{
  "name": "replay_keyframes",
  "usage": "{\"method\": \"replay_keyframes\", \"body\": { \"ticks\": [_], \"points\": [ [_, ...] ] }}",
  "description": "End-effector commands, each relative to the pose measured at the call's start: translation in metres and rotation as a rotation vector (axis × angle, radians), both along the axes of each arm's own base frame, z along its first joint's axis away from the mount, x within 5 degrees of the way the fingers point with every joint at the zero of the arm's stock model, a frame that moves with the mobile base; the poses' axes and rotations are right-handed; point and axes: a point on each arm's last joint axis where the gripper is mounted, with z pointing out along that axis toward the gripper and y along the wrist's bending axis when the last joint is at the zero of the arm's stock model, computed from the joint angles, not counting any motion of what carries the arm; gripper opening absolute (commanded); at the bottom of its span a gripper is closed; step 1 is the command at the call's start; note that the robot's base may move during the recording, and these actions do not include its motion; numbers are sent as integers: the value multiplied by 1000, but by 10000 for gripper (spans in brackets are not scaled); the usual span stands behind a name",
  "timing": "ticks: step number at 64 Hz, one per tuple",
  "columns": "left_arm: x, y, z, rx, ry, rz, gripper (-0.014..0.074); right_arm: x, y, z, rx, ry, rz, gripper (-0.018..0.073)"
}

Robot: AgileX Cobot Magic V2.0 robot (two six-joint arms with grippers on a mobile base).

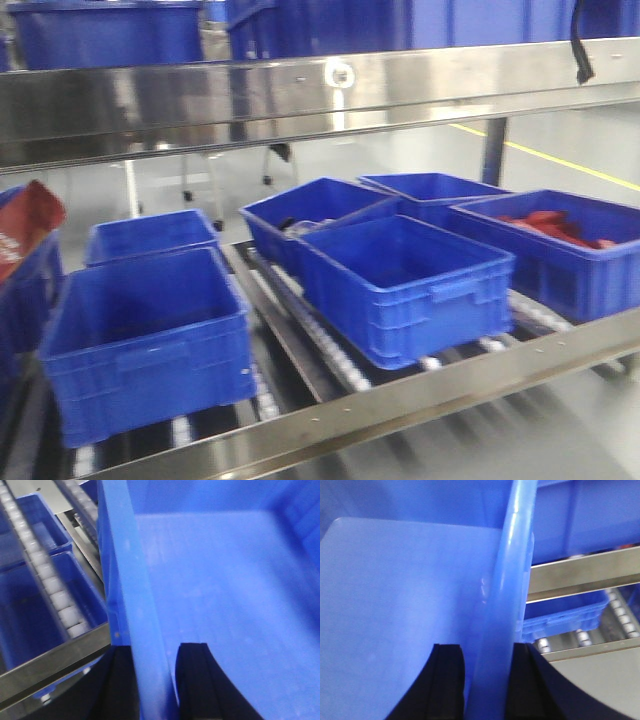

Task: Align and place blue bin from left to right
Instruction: 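Turn the base and align with the second rack of blue bins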

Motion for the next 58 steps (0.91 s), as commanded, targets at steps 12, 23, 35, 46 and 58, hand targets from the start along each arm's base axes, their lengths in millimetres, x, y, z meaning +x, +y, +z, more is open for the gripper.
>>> {"method": "replay_keyframes", "body": {
  "ticks": [12,23,35,46,58],
  "points": [
    [-7,-2,16,-26,-101,-27,-111,-5,3,27,114,-186,24,-153],
    [-7,-2,16,-26,-101,-27,-111,-5,3,27,114,-186,24,-153],
    [-7,-2,16,-26,-101,-27,-111,-5,3,27,114,-186,24,-153],
    [-7,-2,16,-26,-101,-27,-111,-5,3,27,114,-186,24,-153],
    [-7,-2,16,-26,-101,-27,-111,-5,3,27,114,-186,24,-153]
  ]
}}
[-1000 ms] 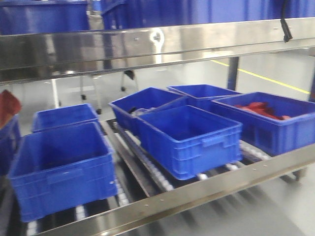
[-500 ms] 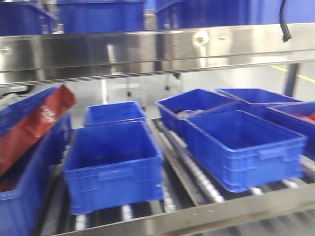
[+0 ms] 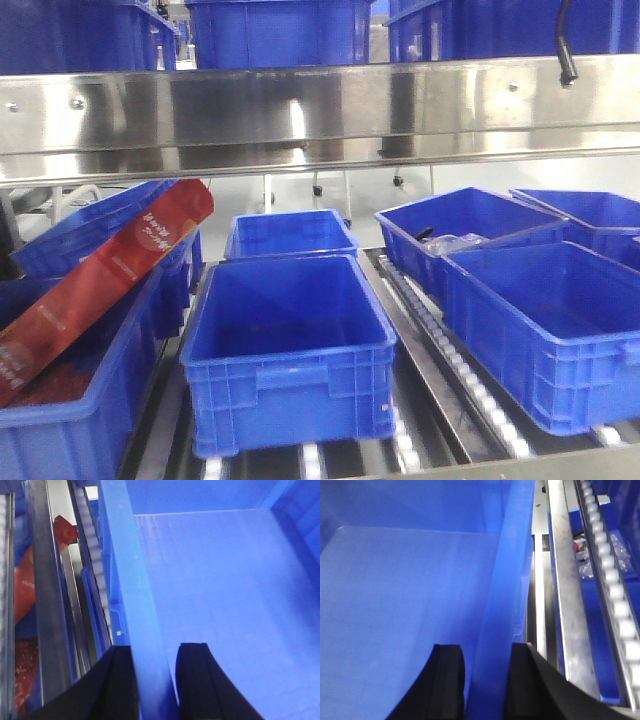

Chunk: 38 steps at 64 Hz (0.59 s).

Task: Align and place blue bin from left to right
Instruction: 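Turn the base and align with the second rack of blue bins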

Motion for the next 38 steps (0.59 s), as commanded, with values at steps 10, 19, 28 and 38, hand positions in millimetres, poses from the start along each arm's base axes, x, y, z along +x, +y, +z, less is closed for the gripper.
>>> {"method": "replay_keyframes", "body": {
  "ticks": [10,19,28,38],
  "points": [
    [-7,-4,17,-38,-104,-37,-111,-7,0,25,87,-152,22,-153],
    [-7,-4,17,-38,-104,-37,-111,-7,0,25,87,-152,22,-153],
    [-7,-4,17,-38,-104,-37,-111,-7,0,25,87,-152,22,-153],
    [-7,-4,17,-38,-104,-37,-111,-7,0,25,87,-152,22,-153]
  ]
}}
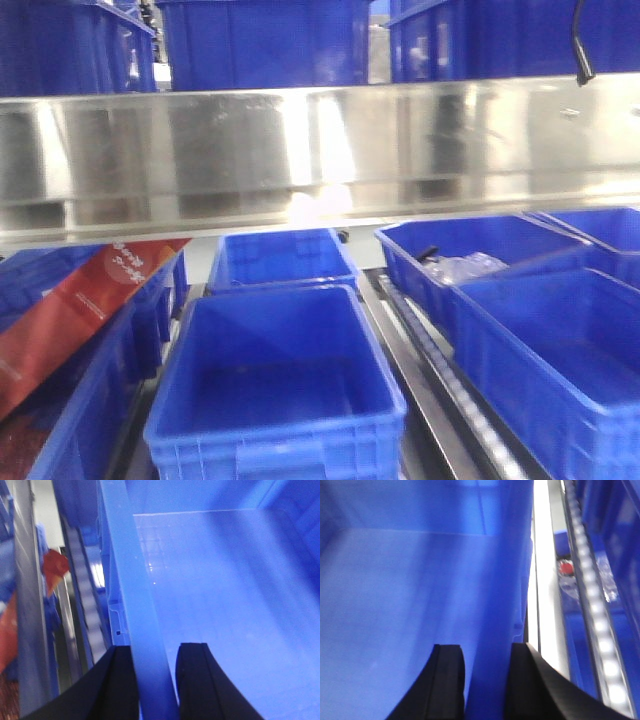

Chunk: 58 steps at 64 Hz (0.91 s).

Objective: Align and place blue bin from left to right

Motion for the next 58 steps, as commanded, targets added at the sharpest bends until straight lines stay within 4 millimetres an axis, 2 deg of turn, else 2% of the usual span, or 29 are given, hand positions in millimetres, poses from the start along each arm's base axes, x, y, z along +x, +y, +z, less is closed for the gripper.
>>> {"method": "replay_keyframes", "body": {
  "ticks": [1,58],
  "points": [
    [-7,-3,17,-34,-105,-33,-111,-7,0,24,86,-151,23,-153],
    [-7,-3,17,-34,-105,-33,-111,-7,0,24,86,-151,23,-153]
  ]
}}
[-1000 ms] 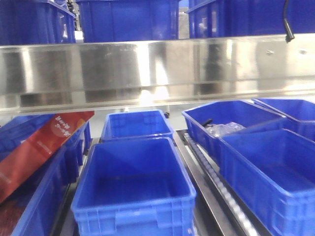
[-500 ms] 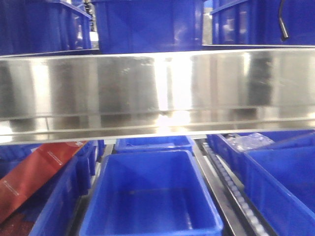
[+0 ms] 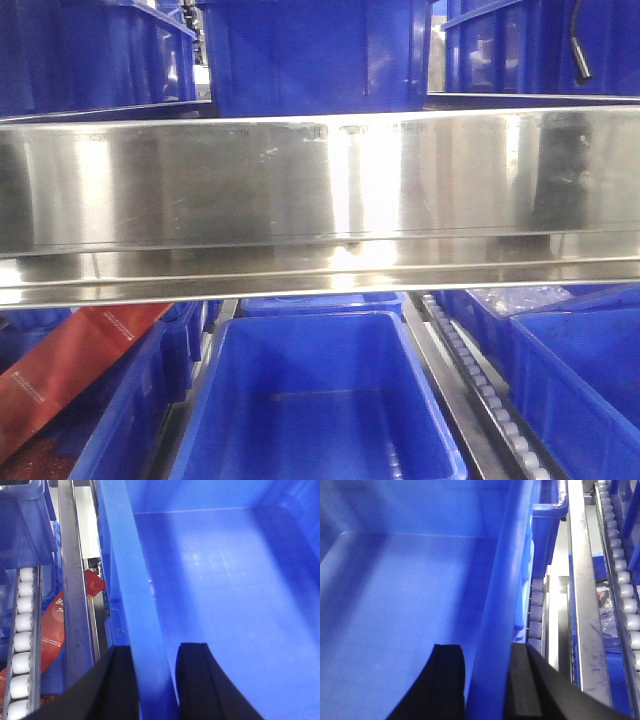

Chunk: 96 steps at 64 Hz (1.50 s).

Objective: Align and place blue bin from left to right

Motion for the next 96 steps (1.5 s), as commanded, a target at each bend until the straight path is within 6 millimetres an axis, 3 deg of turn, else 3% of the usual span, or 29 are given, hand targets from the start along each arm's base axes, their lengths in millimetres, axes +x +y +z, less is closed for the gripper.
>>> {"method": "replay_keyframes", "body": {
  "ticks": [1,80,96],
  "points": [
    [-7,-4,17,-37,-104,-38,-111,-8,0,23,78,-139,23,-153],
    [-5,-4,19,-45,-137,-37,-111,-8,0,23,78,-139,23,-153],
    [3,-14,8,-109,-78,-90,-111,-1,1,10,28,-72,21,-153]
  ]
}}
